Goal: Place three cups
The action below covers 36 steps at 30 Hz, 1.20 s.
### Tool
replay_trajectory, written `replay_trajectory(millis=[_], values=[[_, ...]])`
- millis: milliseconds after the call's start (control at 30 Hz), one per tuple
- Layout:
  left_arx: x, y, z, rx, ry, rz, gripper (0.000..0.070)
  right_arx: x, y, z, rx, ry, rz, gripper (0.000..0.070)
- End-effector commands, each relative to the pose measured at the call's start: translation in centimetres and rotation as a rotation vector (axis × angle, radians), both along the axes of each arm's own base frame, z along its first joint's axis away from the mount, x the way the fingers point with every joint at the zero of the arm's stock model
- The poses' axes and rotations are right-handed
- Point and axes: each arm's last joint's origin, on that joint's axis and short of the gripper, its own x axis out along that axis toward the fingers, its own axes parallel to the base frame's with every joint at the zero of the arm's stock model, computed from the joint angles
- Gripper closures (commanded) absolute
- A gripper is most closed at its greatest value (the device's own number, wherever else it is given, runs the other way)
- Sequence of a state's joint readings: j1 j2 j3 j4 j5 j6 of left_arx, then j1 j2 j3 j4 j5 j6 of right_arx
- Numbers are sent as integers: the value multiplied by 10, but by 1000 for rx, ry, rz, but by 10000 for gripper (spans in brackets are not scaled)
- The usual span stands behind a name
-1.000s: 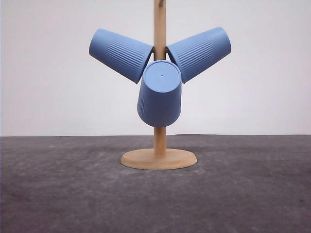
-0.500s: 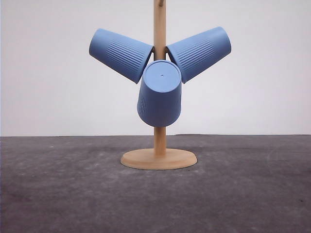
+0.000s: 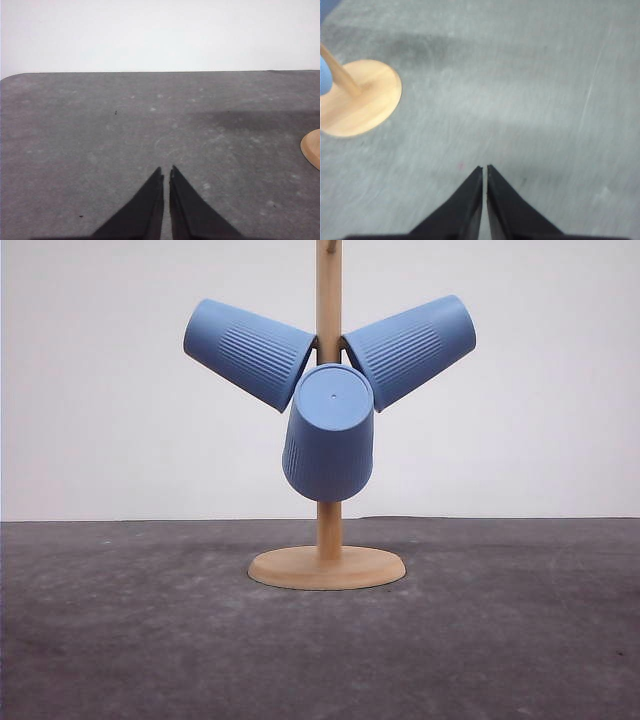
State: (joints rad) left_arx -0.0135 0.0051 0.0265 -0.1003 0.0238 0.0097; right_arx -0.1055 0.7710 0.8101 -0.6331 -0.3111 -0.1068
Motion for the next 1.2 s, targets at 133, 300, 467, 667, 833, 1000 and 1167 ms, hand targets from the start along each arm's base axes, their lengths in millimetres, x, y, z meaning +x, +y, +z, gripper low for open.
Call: replay_trajectory(millis=[133,300,467,667,833,1000,1167], values=[[1,0,-4,-3,1,6,700,2,3,-4,18,-309,-10,690],[1,0,-4,-3,1,6,700,-11,8,-53,41,-368,-102,690],[1,0,-4,-3,2,6,700,-32,12,-91,-1,-403,-184,690],[1,0,-4,-3,1,6,700,-46,10,-121,-24,-458,-251,690],[1,0,-4,-3,1,6,700,-51,9,-143,-20,-483,-253,690],[1,0,-4,-3,2,6,700,-56,8,-147,-33,-472,-277,690],[1,0,-4,-3,1,6,700,-56,8,-147,-33,-472,-280,690]])
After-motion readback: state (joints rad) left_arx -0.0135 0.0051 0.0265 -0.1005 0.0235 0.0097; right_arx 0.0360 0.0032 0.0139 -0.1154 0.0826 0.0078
